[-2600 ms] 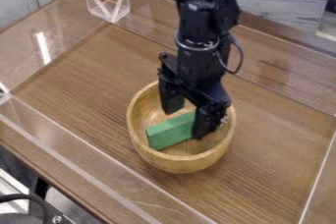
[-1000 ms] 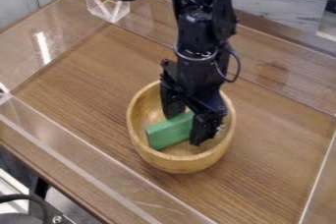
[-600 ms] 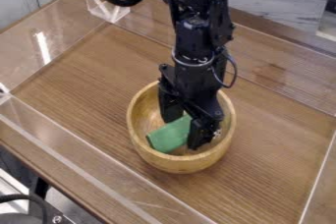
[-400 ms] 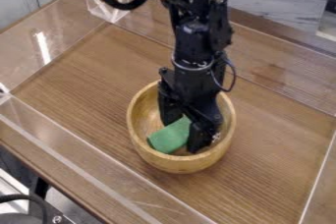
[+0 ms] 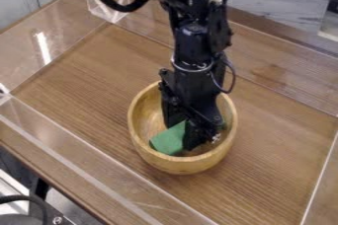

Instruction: Remove the green block from inside the brown bowl and put it on the table

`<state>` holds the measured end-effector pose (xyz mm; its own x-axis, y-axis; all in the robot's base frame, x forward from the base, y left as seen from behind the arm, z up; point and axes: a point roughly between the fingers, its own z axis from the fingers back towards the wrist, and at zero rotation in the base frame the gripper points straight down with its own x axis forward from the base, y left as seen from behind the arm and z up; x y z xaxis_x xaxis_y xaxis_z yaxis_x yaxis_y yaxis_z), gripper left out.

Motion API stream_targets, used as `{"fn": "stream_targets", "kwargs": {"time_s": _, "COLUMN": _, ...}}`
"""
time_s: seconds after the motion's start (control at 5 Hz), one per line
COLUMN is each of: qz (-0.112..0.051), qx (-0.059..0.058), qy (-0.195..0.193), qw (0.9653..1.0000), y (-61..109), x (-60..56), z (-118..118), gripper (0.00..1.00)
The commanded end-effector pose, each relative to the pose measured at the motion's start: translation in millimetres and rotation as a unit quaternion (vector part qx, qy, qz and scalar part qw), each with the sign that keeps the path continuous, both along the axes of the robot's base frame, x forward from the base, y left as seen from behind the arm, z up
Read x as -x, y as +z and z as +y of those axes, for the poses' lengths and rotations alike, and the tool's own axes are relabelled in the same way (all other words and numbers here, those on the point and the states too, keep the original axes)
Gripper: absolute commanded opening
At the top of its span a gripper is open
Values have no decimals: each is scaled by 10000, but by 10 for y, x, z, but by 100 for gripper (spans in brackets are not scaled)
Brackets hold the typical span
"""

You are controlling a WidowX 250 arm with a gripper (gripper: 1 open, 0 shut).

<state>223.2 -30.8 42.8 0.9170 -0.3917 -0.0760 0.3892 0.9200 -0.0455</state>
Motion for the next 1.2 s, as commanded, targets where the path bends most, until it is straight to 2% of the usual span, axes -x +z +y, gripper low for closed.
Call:
{"fn": "stream_targets", "kwargs": {"time_s": 0.0, "qz": -153, "qx": 30, "qy": -14, "qw": 9999, "y": 136, "x": -59, "z": 10, "gripper": 0}}
{"fn": "stream_targets", "kwargs": {"time_s": 1.0, "qz": -28, "qx": 74, "qy": 116, "qw": 9999, "y": 447, "x": -32, "z": 67, "gripper": 0}}
